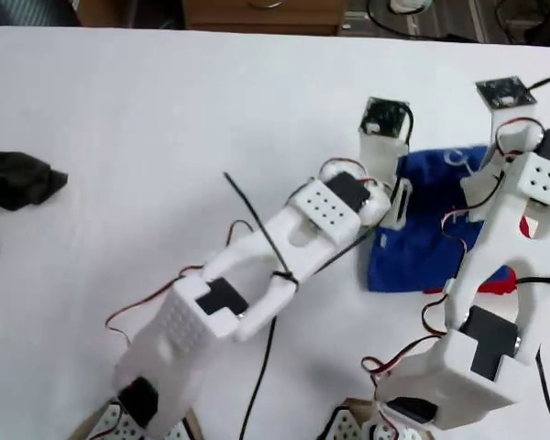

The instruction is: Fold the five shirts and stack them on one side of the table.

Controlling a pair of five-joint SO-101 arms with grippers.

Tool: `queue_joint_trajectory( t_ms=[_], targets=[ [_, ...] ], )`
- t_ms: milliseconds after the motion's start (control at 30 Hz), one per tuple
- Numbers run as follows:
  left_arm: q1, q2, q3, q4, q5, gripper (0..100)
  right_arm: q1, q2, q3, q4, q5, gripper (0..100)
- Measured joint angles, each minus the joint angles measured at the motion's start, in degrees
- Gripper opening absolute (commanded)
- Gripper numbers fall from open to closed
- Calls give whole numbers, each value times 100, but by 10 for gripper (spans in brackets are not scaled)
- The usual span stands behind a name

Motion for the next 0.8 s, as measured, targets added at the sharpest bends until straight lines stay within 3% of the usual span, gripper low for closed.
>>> queue_joint_trajectory(
  t_ms=[333, 800],
  targets=[
    [-413, -9, 0, 158, 9, 278, 413, 9, 1240, -1407, 404, 21],
    [-2189, -264, 0, 1345, 9, 277, 624, 0, -273, -914, 413, 20]
  ],
)
